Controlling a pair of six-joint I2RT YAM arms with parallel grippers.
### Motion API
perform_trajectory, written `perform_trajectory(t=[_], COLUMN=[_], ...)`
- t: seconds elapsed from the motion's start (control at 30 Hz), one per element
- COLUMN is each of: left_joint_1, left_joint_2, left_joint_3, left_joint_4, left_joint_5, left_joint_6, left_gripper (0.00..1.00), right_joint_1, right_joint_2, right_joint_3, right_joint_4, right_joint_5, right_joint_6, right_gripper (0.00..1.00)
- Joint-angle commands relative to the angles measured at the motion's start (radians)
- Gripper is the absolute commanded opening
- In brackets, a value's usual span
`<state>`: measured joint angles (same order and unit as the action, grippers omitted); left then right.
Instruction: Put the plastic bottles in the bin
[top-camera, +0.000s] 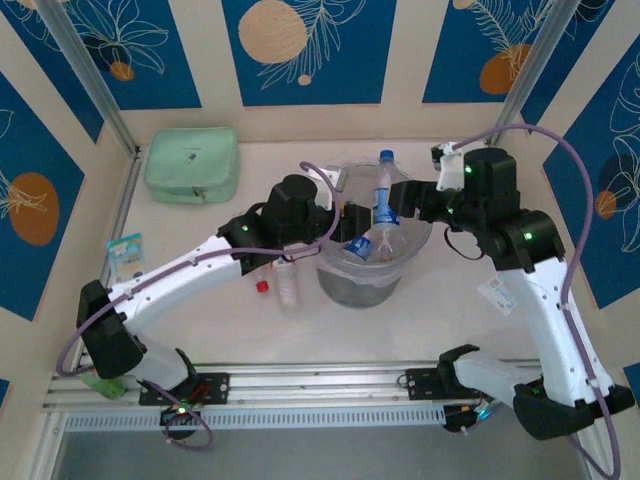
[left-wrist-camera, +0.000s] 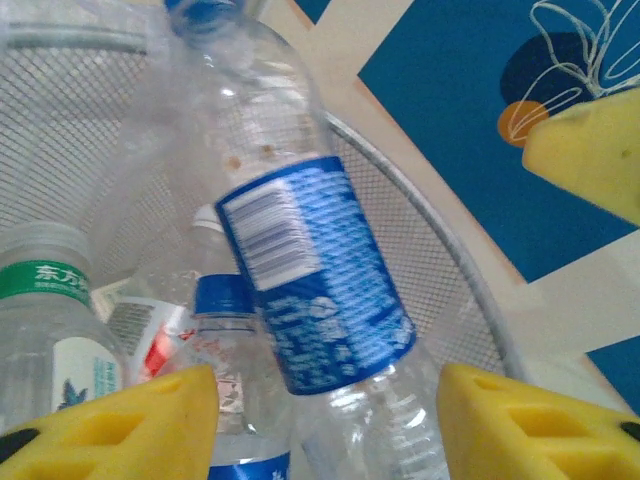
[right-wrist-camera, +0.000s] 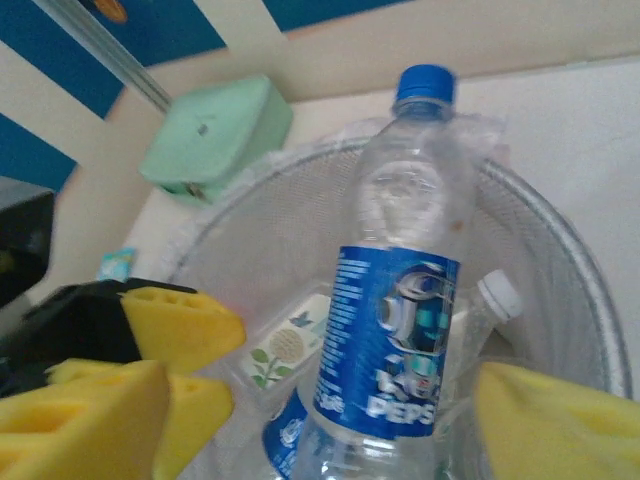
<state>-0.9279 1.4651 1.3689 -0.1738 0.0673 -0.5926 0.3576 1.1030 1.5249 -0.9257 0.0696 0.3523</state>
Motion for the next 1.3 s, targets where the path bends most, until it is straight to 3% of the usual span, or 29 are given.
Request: perform_trajectory(t=[0.0, 0.2, 0.37, 0.43, 0.67, 0.8, 0.93, 1.27], left_joint_1=[-0.005, 0.015, 0.064, 0.093, 0.213, 0.259, 0.305, 0.370], left_joint_2=[-0.095, -0.244, -0.322, -0.343, -0.369, -0.370, -0.350, -0.233], left_joint_3=[0.003, 0.017, -0.056, -0.114, -0.334, -0.443, -0.533, -0.583], left_joint_4=[-0.057, -0.244, -0.383, -0.427, -0.430, -0.399, -0.331, -0.222], left_joint_5=[-0.113, -0.295, -0.410, -0.454, -0.467, -0.499, -0.459, -0.441], left_joint_6=[0.077, 0.192, 0.203, 0.179, 0.063, 0.001, -0.047, -0.057], left_gripper=[0.60, 0.63, 0.63, 0.63, 0.67, 0.69, 0.70, 0.85], right_joint_1=[0.041, 0.089, 0.106, 0.107, 0.123, 0.123, 0.125, 0.138], right_joint_2=[0.037, 0.120, 0.195, 0.227, 0.261, 0.229, 0.200, 0.160], right_joint_3=[0.058, 0.087, 0.104, 0.108, 0.065, 0.015, -0.032, 0.013], right_joint_4=[-0.053, -0.049, -0.047, -0.040, -0.055, -0.081, -0.141, -0.292], right_joint_5=[0.116, 0.214, 0.301, 0.318, 0.387, 0.379, 0.327, 0.166], right_joint_6=[-0.056, -0.077, -0.102, -0.118, -0.124, -0.110, -0.077, -0.012], right_gripper=[0.67, 0.59, 0.58, 0.53, 0.34, 0.31, 0.27, 0.28])
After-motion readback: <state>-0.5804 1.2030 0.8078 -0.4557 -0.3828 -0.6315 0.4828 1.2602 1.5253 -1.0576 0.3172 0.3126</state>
